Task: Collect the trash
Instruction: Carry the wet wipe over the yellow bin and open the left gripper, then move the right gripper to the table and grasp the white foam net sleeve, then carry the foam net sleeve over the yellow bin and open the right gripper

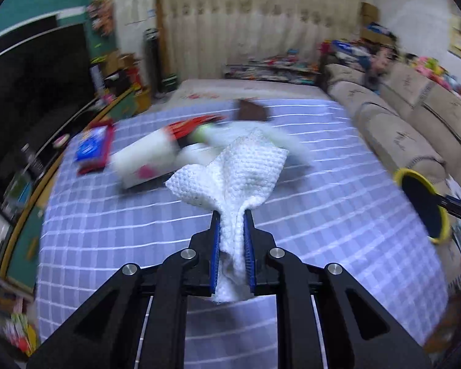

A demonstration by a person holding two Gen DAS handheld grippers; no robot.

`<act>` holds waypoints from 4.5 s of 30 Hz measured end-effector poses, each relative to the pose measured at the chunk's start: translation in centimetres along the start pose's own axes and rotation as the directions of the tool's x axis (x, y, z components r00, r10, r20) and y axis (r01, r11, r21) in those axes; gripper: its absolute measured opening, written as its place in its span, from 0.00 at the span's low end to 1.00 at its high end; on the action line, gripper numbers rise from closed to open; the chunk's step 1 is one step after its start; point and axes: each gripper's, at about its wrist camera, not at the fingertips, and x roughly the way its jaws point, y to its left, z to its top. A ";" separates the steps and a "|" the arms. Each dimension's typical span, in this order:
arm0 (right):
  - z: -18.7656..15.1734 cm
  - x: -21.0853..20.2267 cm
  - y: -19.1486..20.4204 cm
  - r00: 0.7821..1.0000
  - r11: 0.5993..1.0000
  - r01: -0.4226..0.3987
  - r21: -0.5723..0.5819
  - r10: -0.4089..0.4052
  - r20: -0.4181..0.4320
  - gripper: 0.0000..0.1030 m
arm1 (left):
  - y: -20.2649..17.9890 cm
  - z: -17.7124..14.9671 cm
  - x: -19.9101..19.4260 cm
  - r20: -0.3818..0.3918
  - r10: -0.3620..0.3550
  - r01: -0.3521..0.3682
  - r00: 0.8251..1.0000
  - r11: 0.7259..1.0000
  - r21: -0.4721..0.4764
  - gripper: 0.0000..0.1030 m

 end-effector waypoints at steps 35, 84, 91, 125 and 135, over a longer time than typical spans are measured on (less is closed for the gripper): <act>-3.5 -5.4 -14.4 0.985 0.968 0.149 0.200 -0.164 0.058 0.65 | -43.0 4.1 16.7 -0.347 -0.383 0.504 0.856 0.769 0.395 0.48; 4.1 3.8 28.4 0.957 0.802 -0.256 -0.539 0.290 -0.024 0.64 | 5.8 -6.1 -7.7 0.117 0.034 -0.007 0.993 0.976 -0.220 0.93; 4.9 6.1 30.1 0.959 0.792 -0.233 -0.564 0.283 0.001 0.61 | 5.9 -6.0 -6.7 0.101 0.021 0.002 0.995 0.975 -0.224 0.93; 1.6 -2.8 3.0 0.990 0.987 -0.132 -0.091 0.136 0.043 0.12 | 1.9 -5.7 -5.8 0.093 -0.026 0.041 0.995 0.985 -0.165 0.93; -0.5 3.4 -5.1 0.998 0.997 0.023 0.069 -0.019 -0.058 0.14 | -0.4 -4.8 -5.3 0.079 -0.035 0.045 0.996 0.991 -0.127 0.93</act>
